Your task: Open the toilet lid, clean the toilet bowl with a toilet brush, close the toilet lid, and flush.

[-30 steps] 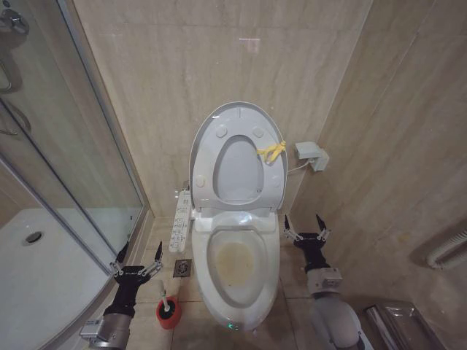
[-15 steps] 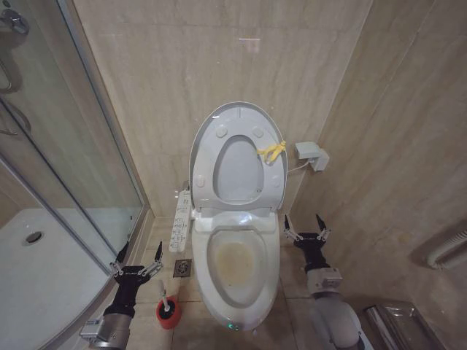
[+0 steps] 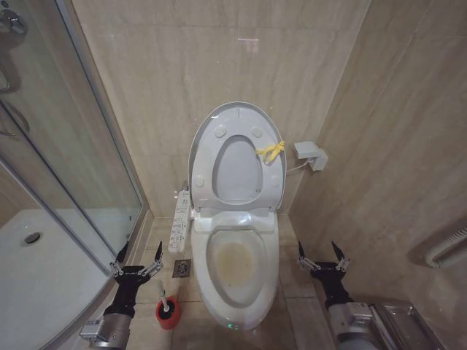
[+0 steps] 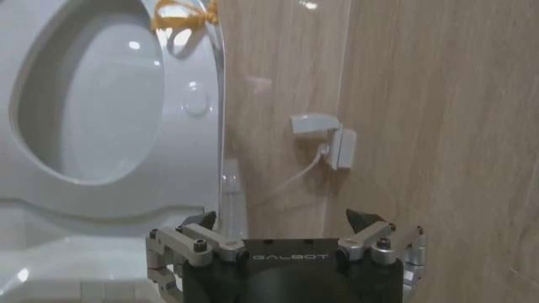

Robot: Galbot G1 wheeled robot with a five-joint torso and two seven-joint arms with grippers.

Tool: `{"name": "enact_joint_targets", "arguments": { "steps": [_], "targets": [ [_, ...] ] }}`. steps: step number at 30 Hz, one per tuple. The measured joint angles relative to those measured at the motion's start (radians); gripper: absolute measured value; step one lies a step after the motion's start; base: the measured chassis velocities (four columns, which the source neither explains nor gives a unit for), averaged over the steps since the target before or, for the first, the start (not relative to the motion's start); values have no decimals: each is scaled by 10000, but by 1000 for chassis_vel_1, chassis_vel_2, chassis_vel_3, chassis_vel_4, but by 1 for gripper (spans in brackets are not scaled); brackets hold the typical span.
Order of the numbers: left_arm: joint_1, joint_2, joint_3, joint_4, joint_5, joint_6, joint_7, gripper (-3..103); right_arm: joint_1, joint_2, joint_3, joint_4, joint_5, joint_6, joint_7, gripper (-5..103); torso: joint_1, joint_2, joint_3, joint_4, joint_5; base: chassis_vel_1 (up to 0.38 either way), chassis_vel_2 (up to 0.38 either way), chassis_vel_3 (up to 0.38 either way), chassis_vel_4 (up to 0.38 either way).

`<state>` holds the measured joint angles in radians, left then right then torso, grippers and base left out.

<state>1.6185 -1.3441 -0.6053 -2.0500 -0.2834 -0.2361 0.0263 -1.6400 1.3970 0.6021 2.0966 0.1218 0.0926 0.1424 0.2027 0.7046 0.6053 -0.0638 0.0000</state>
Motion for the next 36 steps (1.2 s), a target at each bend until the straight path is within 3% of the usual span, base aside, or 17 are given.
{"name": "enact_joint_targets", "arguments": {
  "steps": [12,23,31,34,36],
  "targets": [
    [-2,0,0,0,0,0,0,100,1802,343,-170,-1216,207,417,-98,100,2,-1,2,-2,1,0,0,0,0],
    [-3,0,-1,0,0,0,0,100,5177,-811,-225,-3290,1203,-46,164,100,3,-2,3,-2,1,0,0,0,0],
    [-3,0,0,0,0,0,0,100,7196,-1408,-604,-4998,1446,-125,186,100,4,-2,3,-3,3,0,0,0,0],
    [-1,0,0,0,0,0,0,100,9073,-1619,-964,-6369,1435,-128,171,100,4,-2,2,1,1,0,0,0,0],
    [-2,0,0,1,0,0,1,100,9256,-1632,-999,-6516,1422,-126,160,100,4,-2,2,-1,0,0,0,0,0]
  ]
}}
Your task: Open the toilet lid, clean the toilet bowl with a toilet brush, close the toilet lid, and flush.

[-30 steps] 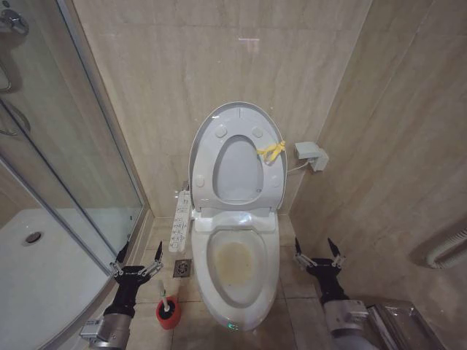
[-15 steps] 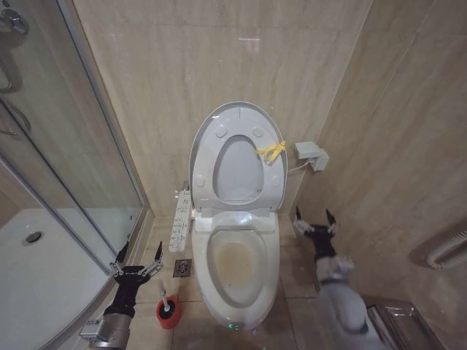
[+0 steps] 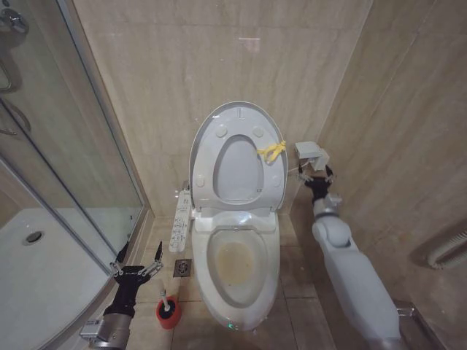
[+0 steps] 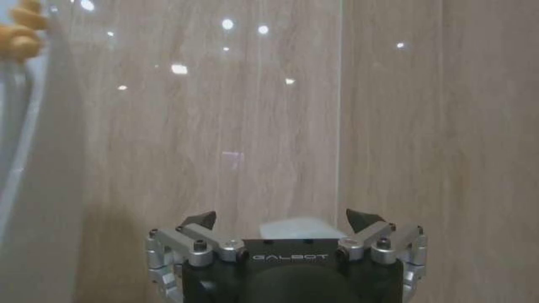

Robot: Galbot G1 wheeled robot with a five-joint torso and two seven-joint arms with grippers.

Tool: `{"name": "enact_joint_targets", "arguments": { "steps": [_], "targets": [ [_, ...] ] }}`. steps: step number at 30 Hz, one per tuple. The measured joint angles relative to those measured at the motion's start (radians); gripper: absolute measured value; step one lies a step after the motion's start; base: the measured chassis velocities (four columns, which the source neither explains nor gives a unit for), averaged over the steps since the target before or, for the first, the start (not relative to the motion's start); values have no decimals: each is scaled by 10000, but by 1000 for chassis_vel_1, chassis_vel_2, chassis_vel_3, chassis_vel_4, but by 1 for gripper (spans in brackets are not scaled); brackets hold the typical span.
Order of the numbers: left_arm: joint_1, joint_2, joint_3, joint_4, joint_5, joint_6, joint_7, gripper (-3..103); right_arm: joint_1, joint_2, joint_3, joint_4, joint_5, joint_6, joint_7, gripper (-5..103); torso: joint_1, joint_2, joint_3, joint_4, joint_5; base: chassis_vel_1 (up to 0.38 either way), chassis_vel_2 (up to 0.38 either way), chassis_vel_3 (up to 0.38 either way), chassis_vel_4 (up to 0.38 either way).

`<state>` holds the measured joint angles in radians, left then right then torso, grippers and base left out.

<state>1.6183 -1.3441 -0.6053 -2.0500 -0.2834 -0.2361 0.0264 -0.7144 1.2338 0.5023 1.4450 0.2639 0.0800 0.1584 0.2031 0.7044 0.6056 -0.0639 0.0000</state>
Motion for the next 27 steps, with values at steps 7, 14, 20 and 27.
{"name": "enact_joint_targets", "arguments": {
  "steps": [7,14,20,27],
  "targets": [
    [0,0,0,0,0,0,0,100,1313,10,-515,-1093,-112,21,-27,100,-1,0,0,-3,0,0,0,0,0],
    [0,0,0,0,0,0,-1,100,2253,354,-1026,-2039,-331,86,-3,100,-1,0,-1,-1,-1,0,0,0,0],
    [0,0,0,0,0,0,0,100,2770,692,-1340,-2506,-452,113,65,100,-1,1,-1,2,-2,0,0,0,0],
    [0,0,0,0,0,0,0,100,2295,384,-1677,-1925,-180,13,167,100,-1,1,-1,-2,-1,0,0,0,0]
  ]
}}
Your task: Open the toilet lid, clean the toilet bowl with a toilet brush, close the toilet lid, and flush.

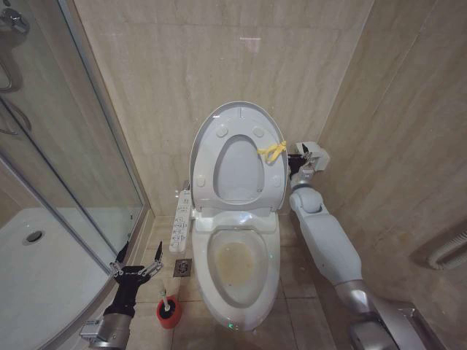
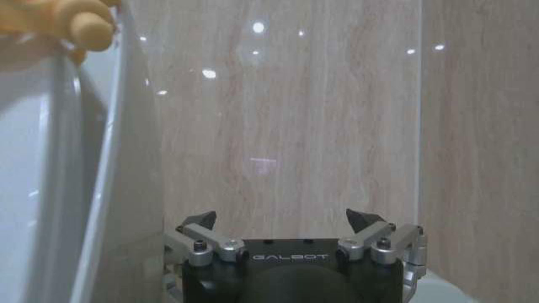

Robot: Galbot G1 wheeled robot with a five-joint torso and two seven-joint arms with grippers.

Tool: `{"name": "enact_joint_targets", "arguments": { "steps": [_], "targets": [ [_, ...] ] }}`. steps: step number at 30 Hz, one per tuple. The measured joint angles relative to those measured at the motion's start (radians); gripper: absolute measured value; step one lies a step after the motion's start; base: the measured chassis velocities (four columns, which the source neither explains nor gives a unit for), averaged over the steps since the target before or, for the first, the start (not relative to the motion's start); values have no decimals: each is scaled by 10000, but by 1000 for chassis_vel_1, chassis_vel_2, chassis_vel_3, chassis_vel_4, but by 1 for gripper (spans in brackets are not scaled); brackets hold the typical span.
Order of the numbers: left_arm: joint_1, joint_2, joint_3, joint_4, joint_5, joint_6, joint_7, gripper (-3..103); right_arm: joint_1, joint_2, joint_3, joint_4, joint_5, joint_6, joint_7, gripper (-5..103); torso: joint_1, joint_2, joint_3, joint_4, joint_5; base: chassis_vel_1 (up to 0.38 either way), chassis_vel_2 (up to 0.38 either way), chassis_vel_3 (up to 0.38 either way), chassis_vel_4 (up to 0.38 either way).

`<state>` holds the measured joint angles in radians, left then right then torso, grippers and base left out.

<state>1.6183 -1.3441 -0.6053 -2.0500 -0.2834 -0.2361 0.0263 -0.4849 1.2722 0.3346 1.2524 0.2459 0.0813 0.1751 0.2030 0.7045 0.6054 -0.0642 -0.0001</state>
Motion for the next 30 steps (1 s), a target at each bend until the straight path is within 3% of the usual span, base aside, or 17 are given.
{"name": "enact_joint_targets", "arguments": {
  "steps": [6,14,30],
  "targets": [
    [0,0,0,0,0,0,0,100,-880,-634,-363,930,324,-74,30,100,-1,0,-1,-9,1,0,0,0,0],
    [0,0,1,0,0,0,1,100,-2472,-1029,-553,2607,492,-144,91,100,-1,0,-1,9,4,0,0,0,0],
    [1,0,0,0,0,0,0,100,-6771,-1374,758,5550,148,164,242,100,-2,1,-2,-1,1,0,0,0,0]
  ]
}}
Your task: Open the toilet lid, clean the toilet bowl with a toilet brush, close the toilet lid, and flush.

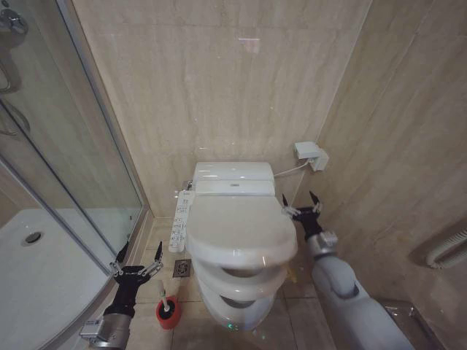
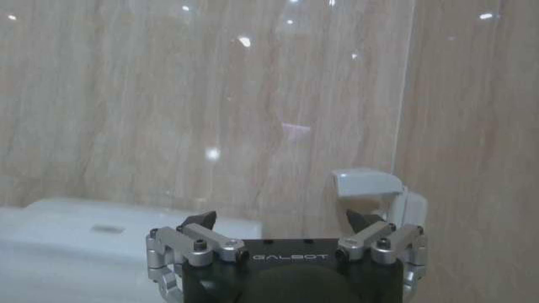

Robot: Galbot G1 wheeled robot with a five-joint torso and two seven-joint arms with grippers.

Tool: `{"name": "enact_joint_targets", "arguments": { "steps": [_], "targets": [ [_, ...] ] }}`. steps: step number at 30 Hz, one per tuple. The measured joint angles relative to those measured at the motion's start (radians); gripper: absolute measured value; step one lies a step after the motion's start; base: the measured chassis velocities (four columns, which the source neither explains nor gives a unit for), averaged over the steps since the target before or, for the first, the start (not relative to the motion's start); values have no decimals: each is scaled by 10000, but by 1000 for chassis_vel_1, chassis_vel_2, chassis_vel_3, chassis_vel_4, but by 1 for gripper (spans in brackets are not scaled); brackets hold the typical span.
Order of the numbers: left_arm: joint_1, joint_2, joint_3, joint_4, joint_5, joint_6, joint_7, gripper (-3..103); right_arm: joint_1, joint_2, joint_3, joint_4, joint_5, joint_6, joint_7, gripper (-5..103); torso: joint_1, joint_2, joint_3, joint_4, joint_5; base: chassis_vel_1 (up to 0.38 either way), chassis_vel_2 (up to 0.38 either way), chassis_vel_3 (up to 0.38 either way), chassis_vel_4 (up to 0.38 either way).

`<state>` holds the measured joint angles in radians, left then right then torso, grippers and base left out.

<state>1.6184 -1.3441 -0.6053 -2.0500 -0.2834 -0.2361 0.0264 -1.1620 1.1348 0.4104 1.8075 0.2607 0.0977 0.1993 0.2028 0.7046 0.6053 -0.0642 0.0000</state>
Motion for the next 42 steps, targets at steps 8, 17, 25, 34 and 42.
{"name": "enact_joint_targets", "arguments": {
  "steps": [8,17,25,34,42],
  "targets": [
    [1,0,0,0,0,0,0,100,-1202,466,417,781,-419,-34,629,100,0,0,1,4,1,0,0,0,0],
    [0,0,0,0,0,0,0,100,-2318,935,1373,1521,-689,-93,627,100,0,0,1,0,0,0,0,0,0],
    [1,0,0,0,0,0,0,100,-2631,1282,1403,1951,-831,-90,383,100,1,-1,1,3,0,0,0,0,0],
    [0,0,0,0,0,0,0,100,-2671,1352,1334,2091,-895,-125,360,100,2,-1,1,3,0,0,0,0,0],
    [0,0,0,0,0,0,0,100,-2656,1346,1327,2086,-894,-130,363,100,1,-1,1,2,0,0,0,0,0]
  ]
}}
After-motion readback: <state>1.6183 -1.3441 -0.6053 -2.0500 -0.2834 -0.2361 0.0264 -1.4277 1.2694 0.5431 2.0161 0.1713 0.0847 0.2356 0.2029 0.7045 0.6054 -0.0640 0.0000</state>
